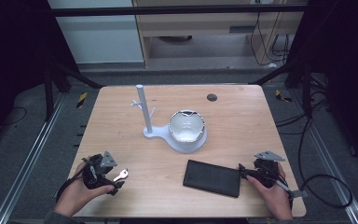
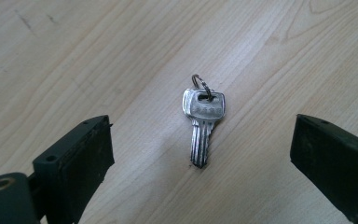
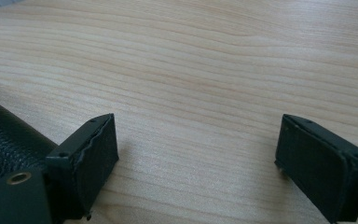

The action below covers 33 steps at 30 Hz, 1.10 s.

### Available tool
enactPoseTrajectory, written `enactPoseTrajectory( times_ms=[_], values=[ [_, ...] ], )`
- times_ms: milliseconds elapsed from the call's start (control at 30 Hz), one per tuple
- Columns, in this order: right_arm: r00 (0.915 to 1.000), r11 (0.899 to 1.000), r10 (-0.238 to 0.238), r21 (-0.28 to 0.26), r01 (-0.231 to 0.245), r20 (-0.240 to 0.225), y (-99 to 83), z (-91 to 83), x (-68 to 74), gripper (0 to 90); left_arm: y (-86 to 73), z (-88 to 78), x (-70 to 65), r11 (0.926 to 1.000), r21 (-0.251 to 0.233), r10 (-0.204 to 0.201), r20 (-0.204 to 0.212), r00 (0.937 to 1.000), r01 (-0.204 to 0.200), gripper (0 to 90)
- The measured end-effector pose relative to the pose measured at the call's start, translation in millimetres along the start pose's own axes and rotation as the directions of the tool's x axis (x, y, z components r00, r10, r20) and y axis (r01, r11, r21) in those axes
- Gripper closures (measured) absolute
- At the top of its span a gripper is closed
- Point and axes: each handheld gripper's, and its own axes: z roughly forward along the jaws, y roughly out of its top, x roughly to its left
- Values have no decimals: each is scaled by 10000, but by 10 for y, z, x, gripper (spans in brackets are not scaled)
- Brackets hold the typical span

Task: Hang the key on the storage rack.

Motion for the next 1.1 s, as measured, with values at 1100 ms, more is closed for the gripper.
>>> enactPoseTrajectory(
  times_ms=[1100],
  values=[
    [10000, 10000, -14, 7, 14, 4, -2, -2, 0, 129, 100, 129, 15, 9948, 1008, 157, 136, 9998, -170, 302]
  ],
)
